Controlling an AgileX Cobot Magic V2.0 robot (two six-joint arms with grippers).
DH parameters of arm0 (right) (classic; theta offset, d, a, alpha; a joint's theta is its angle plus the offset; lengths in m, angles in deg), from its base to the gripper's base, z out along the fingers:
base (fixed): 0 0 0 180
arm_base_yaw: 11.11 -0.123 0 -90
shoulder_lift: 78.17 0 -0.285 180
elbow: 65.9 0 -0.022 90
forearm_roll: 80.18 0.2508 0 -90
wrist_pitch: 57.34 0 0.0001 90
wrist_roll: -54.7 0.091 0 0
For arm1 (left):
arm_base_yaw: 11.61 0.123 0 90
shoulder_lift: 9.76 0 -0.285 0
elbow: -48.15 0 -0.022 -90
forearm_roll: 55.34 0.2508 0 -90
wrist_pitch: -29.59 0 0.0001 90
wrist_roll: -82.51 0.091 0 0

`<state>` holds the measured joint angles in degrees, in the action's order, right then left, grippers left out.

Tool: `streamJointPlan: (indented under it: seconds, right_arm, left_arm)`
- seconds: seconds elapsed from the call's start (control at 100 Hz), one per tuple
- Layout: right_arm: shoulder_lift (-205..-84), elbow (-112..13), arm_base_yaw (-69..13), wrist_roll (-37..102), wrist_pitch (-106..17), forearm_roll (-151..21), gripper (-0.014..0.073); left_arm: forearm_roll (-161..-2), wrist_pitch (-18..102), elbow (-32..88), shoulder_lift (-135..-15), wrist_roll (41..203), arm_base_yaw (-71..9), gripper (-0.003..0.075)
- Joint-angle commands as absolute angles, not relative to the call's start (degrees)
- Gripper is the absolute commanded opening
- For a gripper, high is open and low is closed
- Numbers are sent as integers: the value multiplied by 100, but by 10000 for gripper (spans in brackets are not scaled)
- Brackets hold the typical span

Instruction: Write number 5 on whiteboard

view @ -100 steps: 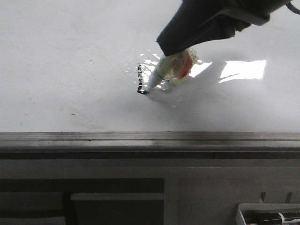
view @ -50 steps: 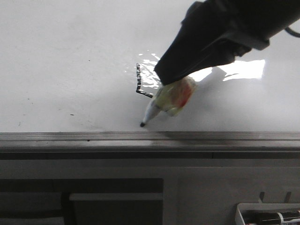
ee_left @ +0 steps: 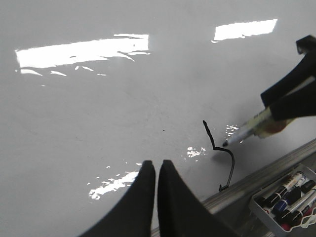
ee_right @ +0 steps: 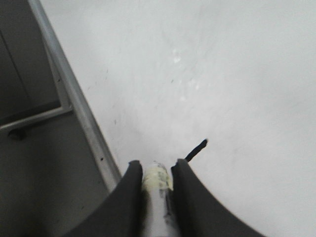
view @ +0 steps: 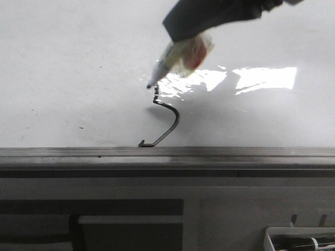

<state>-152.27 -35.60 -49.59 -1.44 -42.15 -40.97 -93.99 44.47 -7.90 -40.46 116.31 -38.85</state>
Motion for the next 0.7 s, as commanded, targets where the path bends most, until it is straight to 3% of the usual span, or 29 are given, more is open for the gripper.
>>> streamJointPlan:
  seconds: [0.0, 0.69]
  right_arm:
    - [-15040, -3767, -4874, -179, -4915, -4078, -49]
    - [-15569, -3705, -4365, -171, -4975, -4040, -49]
  left_arm:
    - [-9518, 4055, -629, -4081, 11578, -3866, -20]
    - [-9518, 4055, -629, -4081, 11578, -3866, -20]
